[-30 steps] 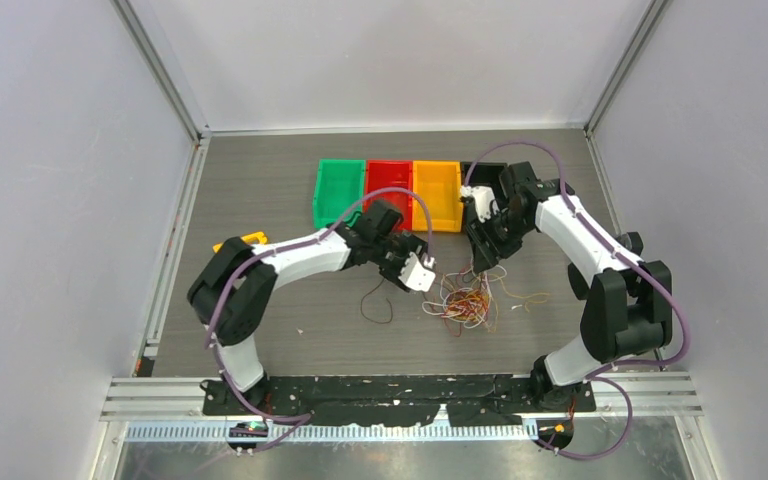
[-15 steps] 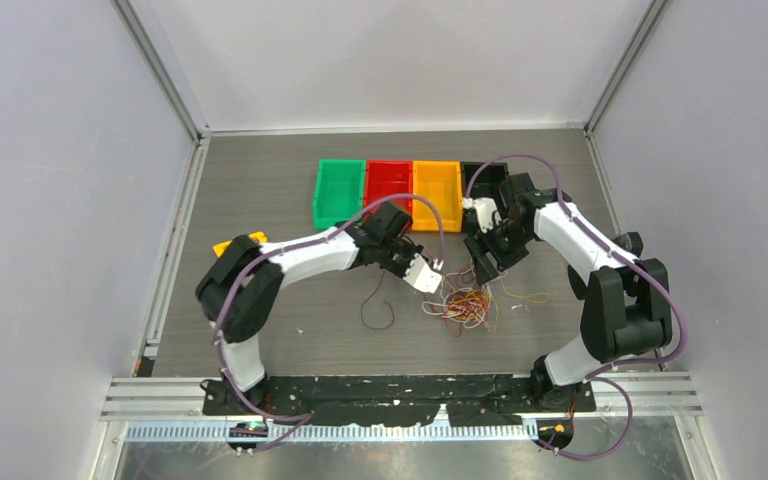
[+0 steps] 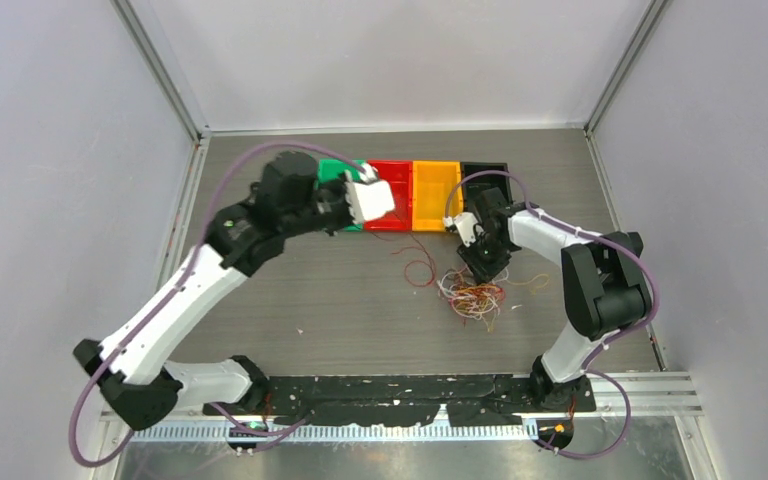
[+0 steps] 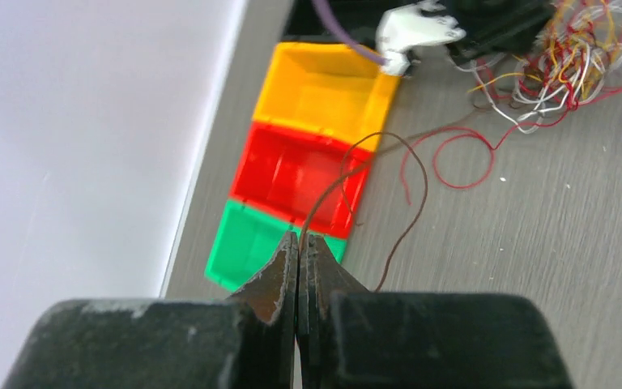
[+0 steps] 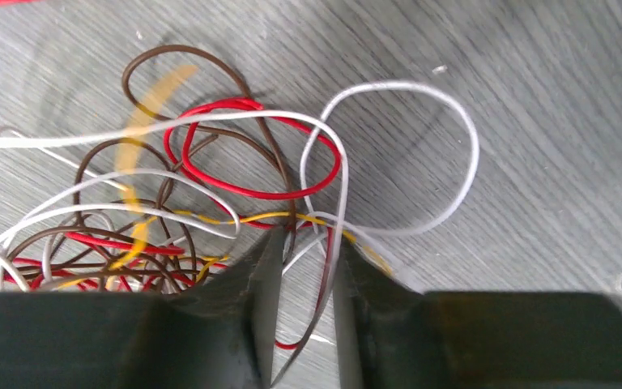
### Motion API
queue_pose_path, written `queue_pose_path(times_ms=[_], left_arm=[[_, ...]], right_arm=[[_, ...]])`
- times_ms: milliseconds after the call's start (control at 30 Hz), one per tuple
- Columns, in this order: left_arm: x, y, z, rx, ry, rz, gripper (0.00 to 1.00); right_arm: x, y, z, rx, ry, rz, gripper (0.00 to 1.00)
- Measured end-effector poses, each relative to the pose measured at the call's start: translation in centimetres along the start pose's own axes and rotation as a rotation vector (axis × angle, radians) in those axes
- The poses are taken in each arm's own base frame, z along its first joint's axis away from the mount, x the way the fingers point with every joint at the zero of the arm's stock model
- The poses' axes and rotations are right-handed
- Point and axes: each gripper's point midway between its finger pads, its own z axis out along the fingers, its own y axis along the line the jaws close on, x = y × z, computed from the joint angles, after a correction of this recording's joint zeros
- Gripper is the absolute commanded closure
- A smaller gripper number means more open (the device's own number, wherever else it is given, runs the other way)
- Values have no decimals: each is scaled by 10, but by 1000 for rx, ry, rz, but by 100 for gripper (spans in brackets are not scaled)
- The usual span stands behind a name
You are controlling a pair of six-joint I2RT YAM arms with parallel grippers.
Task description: Untangle the cables
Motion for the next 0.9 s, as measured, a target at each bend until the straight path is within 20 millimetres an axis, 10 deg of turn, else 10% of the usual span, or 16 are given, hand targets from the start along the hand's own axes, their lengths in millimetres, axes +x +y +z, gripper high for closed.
queue_pose_path(times_ms=[333,533,900], left_arm=[[-4,99,-163,-490,2,-421,100],[35,107,-208,-630,113,-576,100],[41,154,-285,-881,105,-727,100]], right_arm=[[6,-11,-1,104,-56,-158,95],[6,-27,-4,203,-90,-243,95],[14,-78,-11,345,-117,-259,95]])
